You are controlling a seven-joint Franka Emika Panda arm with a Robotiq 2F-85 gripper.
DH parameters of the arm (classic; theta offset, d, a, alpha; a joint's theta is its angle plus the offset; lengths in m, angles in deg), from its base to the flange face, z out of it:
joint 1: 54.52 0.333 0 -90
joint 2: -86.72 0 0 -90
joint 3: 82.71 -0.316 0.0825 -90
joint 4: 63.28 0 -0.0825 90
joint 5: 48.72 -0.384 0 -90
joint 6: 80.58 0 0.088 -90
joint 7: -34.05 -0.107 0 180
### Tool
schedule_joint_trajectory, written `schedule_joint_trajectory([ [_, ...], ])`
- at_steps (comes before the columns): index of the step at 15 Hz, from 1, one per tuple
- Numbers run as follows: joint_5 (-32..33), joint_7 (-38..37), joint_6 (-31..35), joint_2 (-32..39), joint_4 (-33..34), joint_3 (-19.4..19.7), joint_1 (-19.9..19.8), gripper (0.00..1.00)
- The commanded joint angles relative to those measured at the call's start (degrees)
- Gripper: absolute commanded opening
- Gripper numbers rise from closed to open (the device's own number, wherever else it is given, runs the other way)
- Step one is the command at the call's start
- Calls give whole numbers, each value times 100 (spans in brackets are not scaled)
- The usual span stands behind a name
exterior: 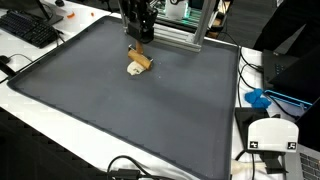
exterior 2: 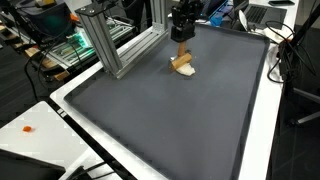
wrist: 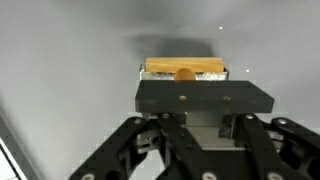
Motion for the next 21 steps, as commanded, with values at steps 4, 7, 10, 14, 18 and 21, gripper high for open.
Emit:
schedule_joint_trajectory([
  [4, 460, -1763, 441, 43, -141, 181, 139, 22],
  [7, 612, -2485, 545, 73, -131, 208, 146, 22],
  [10, 805, -3115, 611, 107, -126, 237, 152, 22],
  [14, 907, -3687, 605, 134, -115, 252, 147, 22],
  [18, 913, -4127, 558, 143, -64, 280, 133, 22],
  [21, 917, -4370, 534, 162, -46, 300, 132, 22],
])
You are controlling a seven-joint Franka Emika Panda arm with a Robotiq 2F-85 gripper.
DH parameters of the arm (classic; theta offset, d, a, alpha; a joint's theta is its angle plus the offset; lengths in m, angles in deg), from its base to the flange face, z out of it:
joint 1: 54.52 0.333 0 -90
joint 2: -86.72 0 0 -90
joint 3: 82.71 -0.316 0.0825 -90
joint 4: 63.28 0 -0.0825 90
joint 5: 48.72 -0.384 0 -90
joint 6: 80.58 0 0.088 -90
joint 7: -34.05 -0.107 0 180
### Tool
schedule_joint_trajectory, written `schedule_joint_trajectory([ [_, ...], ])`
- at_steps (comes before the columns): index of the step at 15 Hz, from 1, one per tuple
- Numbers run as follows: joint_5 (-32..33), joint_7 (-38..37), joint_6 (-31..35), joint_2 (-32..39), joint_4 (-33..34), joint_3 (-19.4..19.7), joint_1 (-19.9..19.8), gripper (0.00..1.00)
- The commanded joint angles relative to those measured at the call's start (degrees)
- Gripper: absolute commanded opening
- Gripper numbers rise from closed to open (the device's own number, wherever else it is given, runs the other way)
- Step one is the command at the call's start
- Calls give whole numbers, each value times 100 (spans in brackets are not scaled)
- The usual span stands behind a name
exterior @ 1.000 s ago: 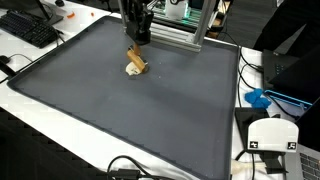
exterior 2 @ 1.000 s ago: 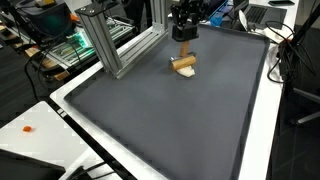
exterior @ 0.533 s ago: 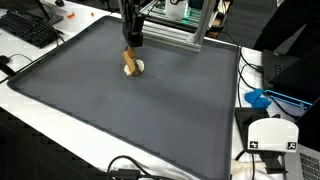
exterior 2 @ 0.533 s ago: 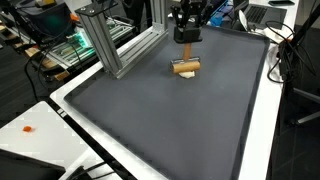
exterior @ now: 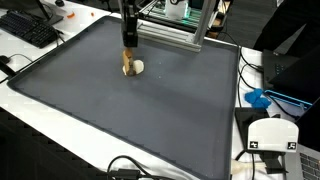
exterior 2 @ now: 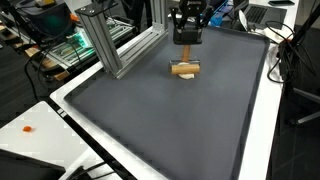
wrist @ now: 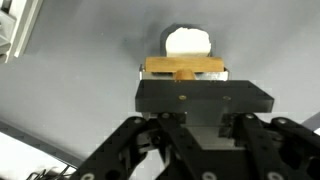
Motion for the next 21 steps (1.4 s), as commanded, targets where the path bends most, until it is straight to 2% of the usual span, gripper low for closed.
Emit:
schedule_joint_trajectory([
  [1, 186, -428, -8, 80, -33, 114, 55, 22],
  [16, -1120, 781, -401, 5, -120, -64, -10, 22],
  [21, -1331, 889, -569, -3, -147, -87, 16, 22],
])
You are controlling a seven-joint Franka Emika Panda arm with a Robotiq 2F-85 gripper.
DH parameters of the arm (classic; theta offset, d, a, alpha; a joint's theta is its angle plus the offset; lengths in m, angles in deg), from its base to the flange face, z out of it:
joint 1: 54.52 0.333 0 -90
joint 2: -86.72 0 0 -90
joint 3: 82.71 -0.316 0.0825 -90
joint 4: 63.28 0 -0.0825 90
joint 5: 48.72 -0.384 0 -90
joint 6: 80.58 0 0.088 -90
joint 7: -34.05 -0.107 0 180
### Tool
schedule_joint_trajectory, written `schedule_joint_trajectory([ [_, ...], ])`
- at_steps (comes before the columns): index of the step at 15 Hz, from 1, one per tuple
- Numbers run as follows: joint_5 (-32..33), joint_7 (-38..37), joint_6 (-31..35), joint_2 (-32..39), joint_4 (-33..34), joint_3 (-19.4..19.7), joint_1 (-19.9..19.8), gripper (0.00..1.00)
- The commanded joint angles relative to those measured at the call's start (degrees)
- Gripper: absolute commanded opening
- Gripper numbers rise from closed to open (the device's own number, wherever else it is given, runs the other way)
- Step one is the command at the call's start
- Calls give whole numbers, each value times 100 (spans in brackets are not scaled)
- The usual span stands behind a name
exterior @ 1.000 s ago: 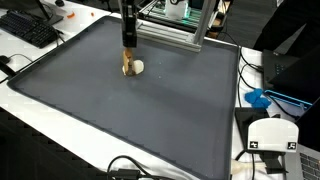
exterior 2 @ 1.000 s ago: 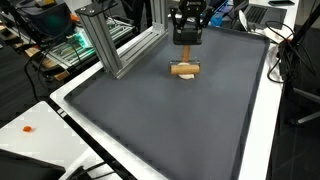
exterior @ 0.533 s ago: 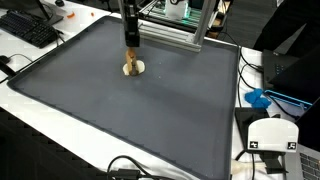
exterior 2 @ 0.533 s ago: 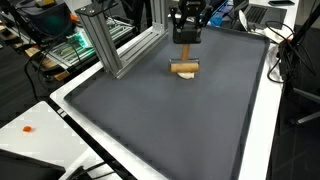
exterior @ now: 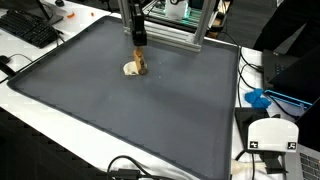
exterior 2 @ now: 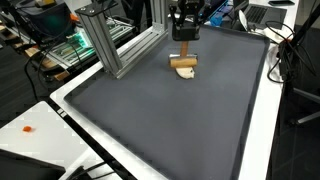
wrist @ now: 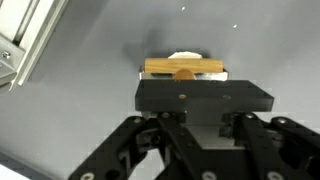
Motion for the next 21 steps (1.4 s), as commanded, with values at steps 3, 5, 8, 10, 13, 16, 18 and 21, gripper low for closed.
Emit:
schedule_joint_trajectory([
  [3, -443, 221, -269, 42, -203, -99, 29, 22],
  [5, -384, 149, -222, 55, -228, -100, 54, 22],
  [8, -188, 11, -7, 34, -206, -57, 65, 22],
  [10, -83, -47, 75, 36, -187, -34, 72, 22],
  [13, 54, -174, 172, 67, -193, -10, 78, 22],
  [16, 166, -282, 262, 91, -191, 5, 78, 22],
  [18, 245, -352, 300, 94, -183, 12, 78, 22],
  [21, 417, -474, 392, 115, -180, 29, 77, 22],
])
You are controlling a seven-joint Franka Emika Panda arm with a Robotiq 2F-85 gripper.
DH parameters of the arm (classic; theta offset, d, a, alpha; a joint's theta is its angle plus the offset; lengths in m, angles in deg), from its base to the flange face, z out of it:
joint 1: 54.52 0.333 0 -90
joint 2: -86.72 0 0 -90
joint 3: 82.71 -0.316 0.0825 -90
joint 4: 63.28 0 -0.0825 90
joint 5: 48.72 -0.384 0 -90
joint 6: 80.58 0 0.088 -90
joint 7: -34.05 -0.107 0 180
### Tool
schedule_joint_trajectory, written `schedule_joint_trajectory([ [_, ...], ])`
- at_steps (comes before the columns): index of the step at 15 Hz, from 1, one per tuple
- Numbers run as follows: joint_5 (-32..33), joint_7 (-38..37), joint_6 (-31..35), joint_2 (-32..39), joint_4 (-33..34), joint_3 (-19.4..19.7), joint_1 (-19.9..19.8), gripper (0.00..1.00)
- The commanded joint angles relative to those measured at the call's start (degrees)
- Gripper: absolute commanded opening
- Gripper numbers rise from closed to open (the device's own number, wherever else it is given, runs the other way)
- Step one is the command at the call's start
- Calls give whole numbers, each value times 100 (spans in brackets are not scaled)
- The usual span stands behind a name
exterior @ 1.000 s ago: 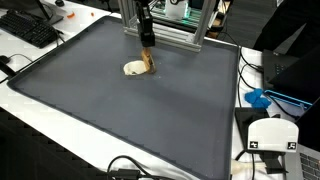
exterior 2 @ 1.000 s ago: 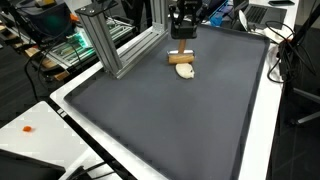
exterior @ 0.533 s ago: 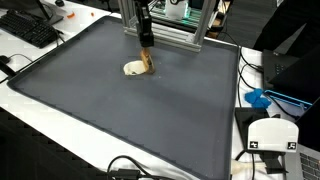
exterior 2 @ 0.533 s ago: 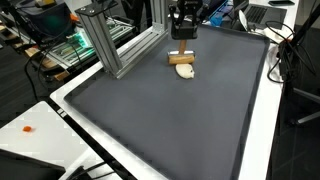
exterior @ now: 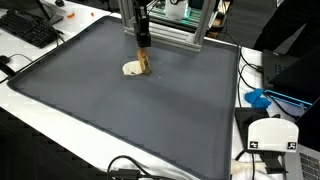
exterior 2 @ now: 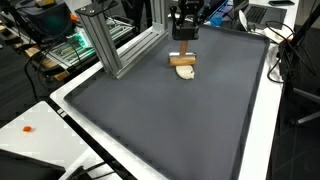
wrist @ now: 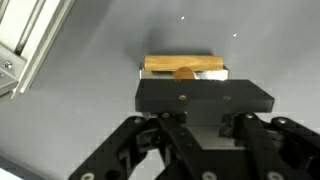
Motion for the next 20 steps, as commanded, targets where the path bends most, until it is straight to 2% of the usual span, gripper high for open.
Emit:
schedule_joint_trajectory([
  [1, 414, -310, 452, 117, -134, 123, 31, 22],
  [20, 1273, -1211, 1071, 236, -209, 354, 15, 22],
])
